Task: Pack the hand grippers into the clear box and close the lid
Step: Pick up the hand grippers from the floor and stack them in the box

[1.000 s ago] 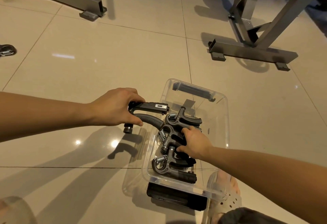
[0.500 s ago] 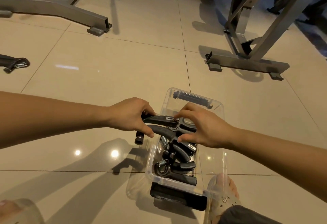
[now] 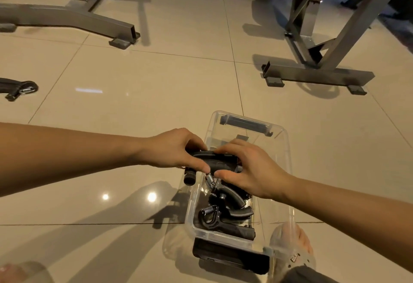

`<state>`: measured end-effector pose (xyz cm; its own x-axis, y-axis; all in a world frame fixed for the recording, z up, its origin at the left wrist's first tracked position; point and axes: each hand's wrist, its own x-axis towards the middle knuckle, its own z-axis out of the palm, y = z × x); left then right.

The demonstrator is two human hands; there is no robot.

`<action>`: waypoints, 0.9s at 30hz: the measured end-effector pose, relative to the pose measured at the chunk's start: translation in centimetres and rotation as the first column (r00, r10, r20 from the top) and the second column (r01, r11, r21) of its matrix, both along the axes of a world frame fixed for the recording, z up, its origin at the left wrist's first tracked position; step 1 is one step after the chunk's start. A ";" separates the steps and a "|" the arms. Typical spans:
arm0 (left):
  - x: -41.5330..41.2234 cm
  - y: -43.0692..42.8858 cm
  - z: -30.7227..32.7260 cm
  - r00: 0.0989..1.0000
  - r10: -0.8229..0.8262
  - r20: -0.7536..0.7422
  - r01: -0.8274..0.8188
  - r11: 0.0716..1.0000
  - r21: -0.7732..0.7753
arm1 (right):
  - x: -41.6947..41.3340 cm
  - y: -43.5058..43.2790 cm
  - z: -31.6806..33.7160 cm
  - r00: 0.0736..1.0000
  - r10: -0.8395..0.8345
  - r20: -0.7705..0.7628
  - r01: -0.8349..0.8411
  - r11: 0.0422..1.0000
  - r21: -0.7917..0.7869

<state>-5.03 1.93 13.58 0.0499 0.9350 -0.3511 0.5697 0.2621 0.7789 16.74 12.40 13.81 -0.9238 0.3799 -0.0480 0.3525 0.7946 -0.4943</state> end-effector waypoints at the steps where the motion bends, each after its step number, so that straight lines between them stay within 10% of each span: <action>1: -0.3 0.0 0.1 0.999 0.023 0.038 -0.023 1.000 0.000 | 0.0 0.2 -0.1 1.000 -0.018 -0.009 0.018 1.000 -0.009; 10: -0.9 -1.8 -0.1 0.929 0.051 -0.365 0.158 0.841 0.518 | 0.0 2.0 0.0 0.955 -0.295 -0.037 0.288 0.949 -0.131; 17: -0.7 -0.4 1.2 0.933 0.157 -0.324 0.081 0.786 0.613 | -0.4 1.8 0.8 0.925 -0.378 -0.033 0.331 0.847 -0.416; 22: -0.4 0.4 1.7 0.958 0.178 -0.224 -0.033 0.846 0.532 | -0.7 1.8 1.6 0.952 -0.302 -0.041 0.283 0.927 -0.247; 27: -0.1 0.6 1.8 0.972 0.231 -0.051 -0.187 0.881 0.434 | -0.8 1.4 2.3 0.996 -0.066 -0.067 0.082 0.959 0.271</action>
